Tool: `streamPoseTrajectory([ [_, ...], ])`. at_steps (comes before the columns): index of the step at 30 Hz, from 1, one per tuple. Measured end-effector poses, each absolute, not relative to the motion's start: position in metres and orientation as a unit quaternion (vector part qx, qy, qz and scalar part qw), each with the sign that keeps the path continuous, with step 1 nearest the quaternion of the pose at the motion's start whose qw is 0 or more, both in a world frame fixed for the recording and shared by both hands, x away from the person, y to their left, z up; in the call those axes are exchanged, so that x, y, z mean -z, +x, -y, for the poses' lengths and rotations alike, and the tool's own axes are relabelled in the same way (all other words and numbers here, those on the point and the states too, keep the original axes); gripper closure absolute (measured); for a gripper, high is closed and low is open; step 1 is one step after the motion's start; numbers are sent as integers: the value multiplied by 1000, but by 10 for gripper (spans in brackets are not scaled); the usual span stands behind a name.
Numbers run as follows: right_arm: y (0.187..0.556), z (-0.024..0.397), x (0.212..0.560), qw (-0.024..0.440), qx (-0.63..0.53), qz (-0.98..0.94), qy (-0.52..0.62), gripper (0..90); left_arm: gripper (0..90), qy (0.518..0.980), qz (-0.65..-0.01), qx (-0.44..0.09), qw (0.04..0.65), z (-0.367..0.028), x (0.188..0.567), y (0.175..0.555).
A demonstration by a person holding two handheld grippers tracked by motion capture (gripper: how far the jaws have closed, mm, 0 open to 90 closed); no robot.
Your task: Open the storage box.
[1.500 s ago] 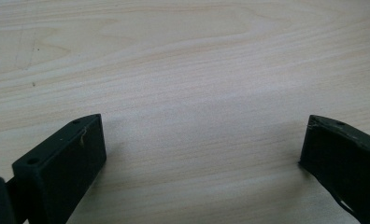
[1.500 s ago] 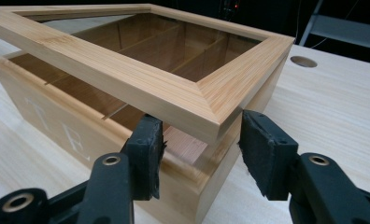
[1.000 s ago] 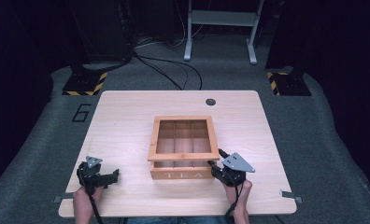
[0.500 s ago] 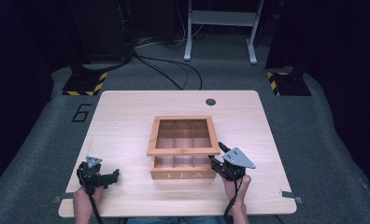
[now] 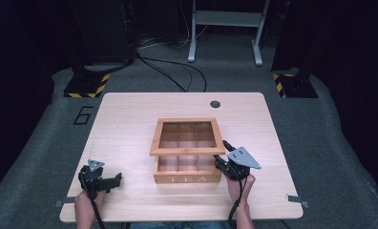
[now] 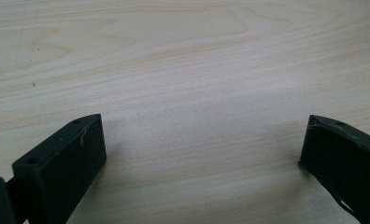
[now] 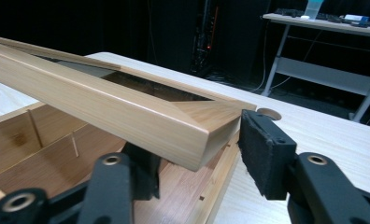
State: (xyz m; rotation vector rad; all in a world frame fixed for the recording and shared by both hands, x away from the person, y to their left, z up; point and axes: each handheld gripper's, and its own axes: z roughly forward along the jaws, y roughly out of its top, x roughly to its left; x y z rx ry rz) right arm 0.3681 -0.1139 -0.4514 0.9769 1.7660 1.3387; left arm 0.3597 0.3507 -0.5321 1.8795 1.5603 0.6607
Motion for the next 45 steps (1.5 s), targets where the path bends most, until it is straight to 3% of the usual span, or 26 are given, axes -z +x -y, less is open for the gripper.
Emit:
streamPoseTrajectory([
  [45, 399, 117, 401, 312, -534, -667, 415, 594, 2, 708, -588, -249, 301, -351, 532, 360],
])
